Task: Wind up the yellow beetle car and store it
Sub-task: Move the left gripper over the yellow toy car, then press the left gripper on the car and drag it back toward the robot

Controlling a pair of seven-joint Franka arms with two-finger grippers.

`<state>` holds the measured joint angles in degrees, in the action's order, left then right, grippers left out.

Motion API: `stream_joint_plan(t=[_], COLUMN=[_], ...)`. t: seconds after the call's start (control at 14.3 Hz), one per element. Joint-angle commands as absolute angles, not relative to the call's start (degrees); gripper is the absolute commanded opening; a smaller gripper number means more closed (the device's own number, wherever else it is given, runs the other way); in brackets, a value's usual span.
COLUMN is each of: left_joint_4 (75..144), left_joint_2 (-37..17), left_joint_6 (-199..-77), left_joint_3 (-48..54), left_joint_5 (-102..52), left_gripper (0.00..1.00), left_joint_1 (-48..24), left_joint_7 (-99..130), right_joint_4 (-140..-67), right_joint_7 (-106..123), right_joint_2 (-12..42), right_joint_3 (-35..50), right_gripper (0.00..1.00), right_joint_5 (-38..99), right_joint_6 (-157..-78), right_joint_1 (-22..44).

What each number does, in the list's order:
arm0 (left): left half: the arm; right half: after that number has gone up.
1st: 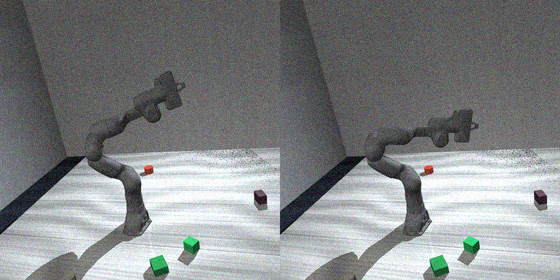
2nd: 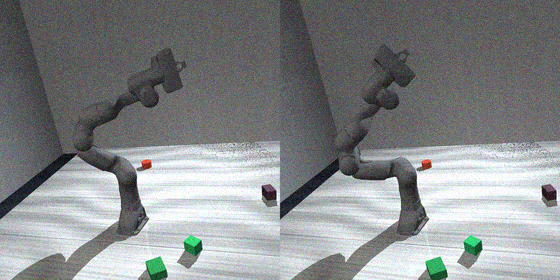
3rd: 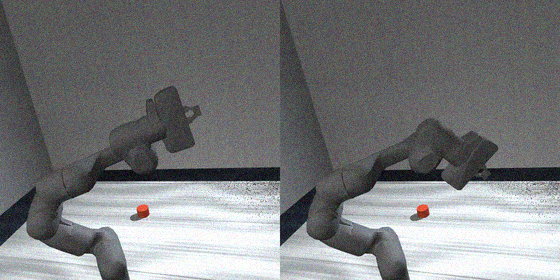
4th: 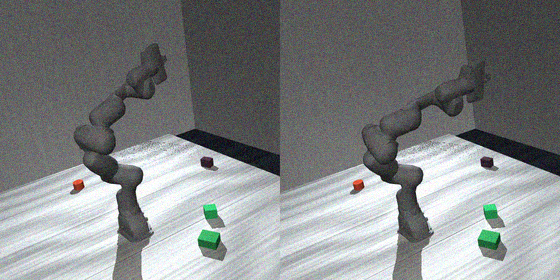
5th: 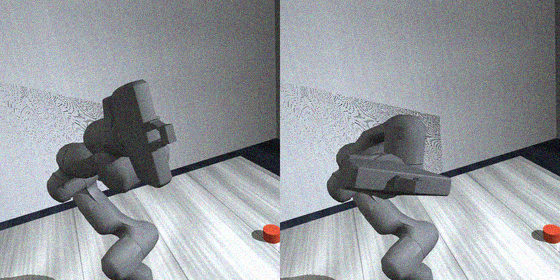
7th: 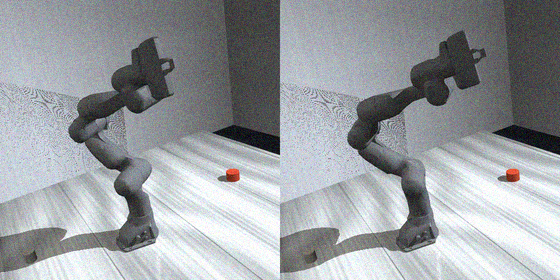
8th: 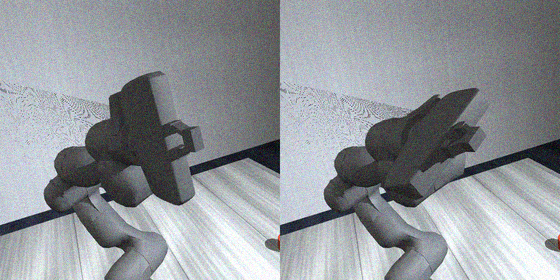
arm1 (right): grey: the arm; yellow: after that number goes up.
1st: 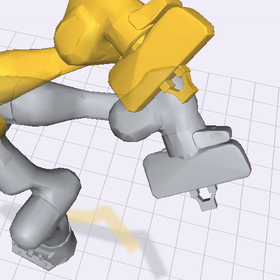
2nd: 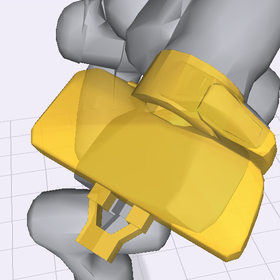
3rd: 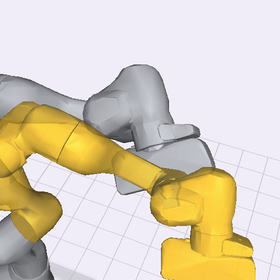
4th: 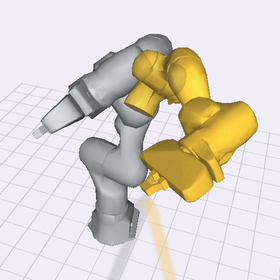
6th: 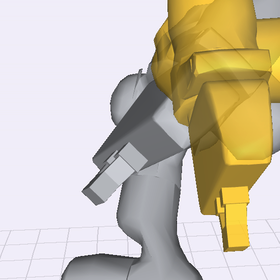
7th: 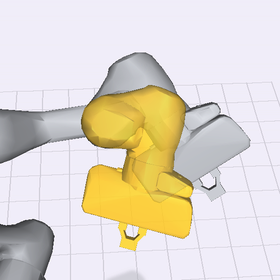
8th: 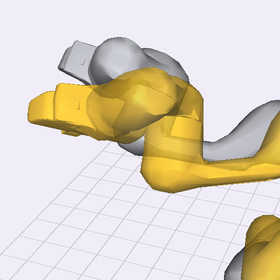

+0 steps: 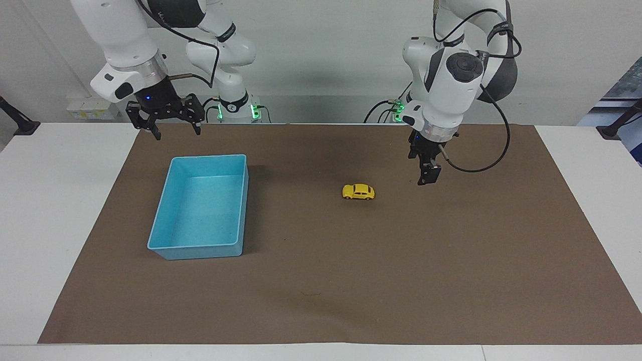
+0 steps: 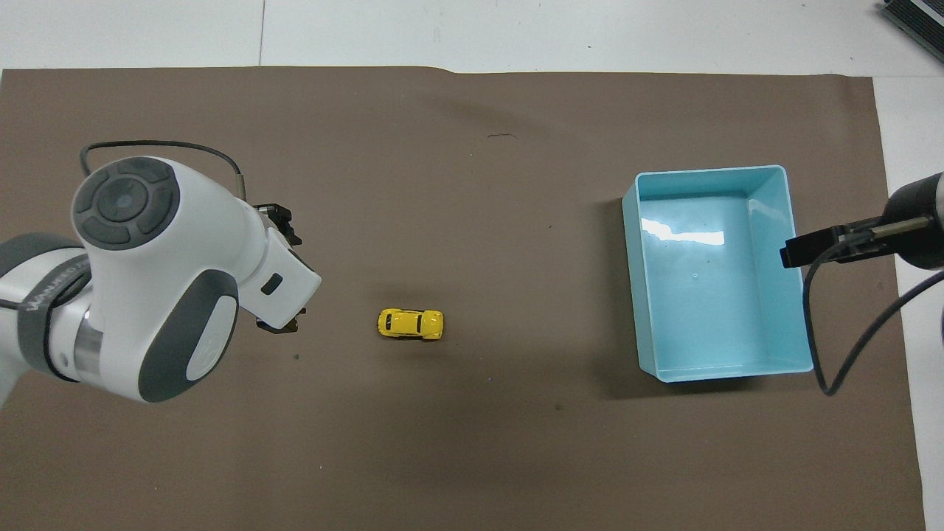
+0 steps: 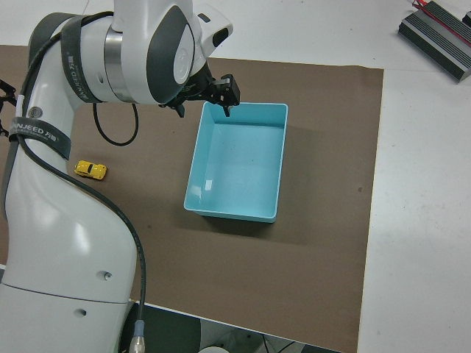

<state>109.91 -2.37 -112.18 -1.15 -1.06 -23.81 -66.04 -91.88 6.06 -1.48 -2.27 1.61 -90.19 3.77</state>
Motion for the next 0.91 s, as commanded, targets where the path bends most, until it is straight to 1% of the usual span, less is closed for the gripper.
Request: stream_joint_plan(t=[0.0, 0.21, 0.42, 0.77, 0.84], left_joint_4=[110.92, 114.33, 116.45, 120.49, 120.85], left_joint_2=[-5.96, -7.2, -9.57, -10.9, -11.59], left_joint_6=[-116.44, -122.94, -128.56, -133.94, -135.08], left_joint_3=[-2.2, -2.28, -2.29, -2.46, -2.46], left_joint_5=[-0.88, -0.88, -0.88, -0.88, -0.79], left_gripper=[1.0, 1.0, 1.0, 1.0, 1.0], left_joint_1=[-28.02, -29.87, -32.16, -35.42, -37.16], left_joint_7=[-66.01, -65.83, -63.2, -58.55, -56.62], right_joint_4=[-92.64, -92.64, -92.64, -92.64, -92.64], right_joint_7=[5.45, 5.45, 5.45, 5.45, 5.45], right_joint_2=[-2.28, -2.28, -2.29, -2.29, -2.29], right_joint_3=[-1.93, -1.93, -1.93, -1.93, -1.93], right_gripper=[1.0, 1.0, 1.0, 1.0, 1.0], right_joint_5=[2.46, 2.46, 2.46, 2.46, 2.46], right_joint_6=[-90.44, -90.44, -90.44, -90.44, -90.44], right_joint_1=[3.08, 3.08, 2.99, 3.08, 3.08])
